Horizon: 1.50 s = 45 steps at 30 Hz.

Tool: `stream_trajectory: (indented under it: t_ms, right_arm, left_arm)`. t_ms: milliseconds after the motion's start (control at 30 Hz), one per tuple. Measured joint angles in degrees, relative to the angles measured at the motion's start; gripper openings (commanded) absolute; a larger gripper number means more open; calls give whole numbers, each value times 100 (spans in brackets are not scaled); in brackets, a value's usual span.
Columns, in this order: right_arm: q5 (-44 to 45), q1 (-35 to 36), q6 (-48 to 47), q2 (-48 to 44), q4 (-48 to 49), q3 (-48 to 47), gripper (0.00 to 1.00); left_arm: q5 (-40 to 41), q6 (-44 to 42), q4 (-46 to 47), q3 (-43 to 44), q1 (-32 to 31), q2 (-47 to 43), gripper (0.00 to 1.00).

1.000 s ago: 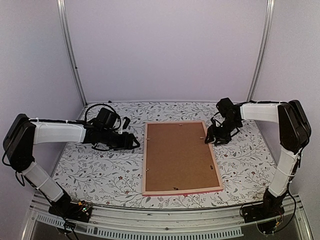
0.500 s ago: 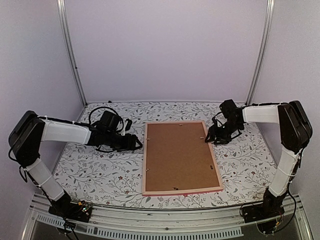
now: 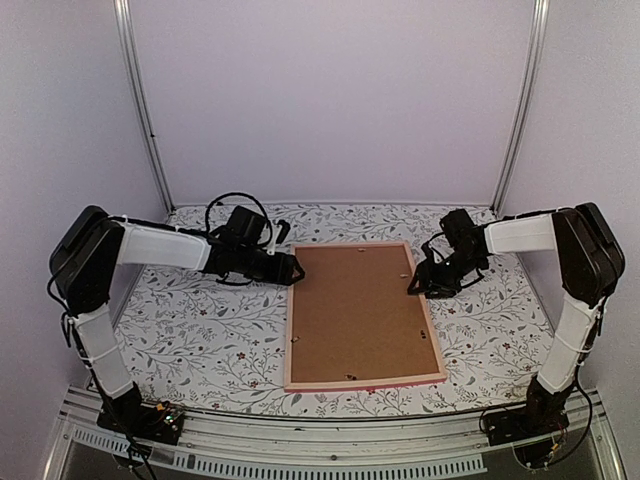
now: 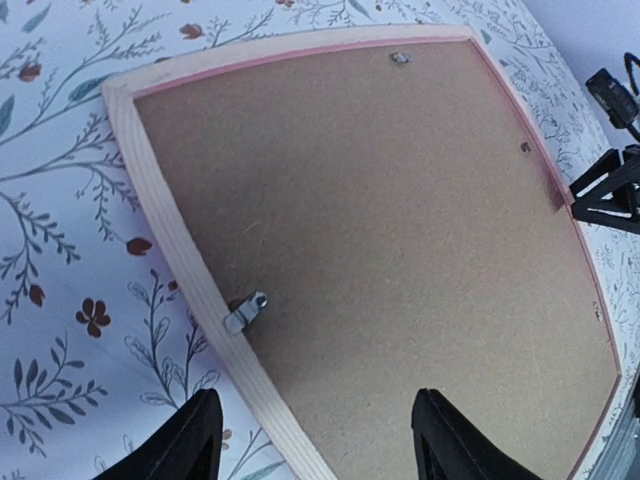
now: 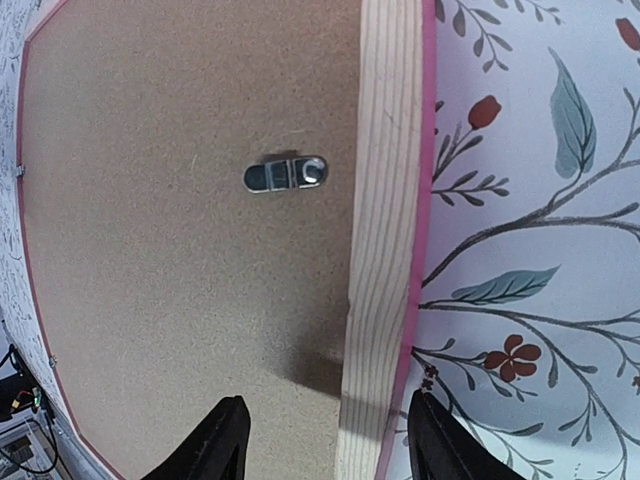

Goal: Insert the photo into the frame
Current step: Adjust the photo frame at the center of the board.

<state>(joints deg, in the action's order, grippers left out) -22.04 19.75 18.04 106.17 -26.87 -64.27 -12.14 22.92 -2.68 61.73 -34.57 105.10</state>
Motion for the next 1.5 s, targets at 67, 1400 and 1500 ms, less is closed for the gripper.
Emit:
stream_trajectory:
  t_ms: [67, 1400, 1500]
  right_arm:
    - [-52, 0, -11, 0, 42, 26, 57]
    - [-358, -20, -15, -140, 551, 481, 56]
    - [-380, -20, 2, -166, 588, 531, 57]
  left_arm:
    - [68, -181, -28, 273, -68, 162, 68]
    - [1169, -490, -1355, 1958, -562, 1554, 68]
    - [1147, -328, -1412, 1961, -562, 1539, 68]
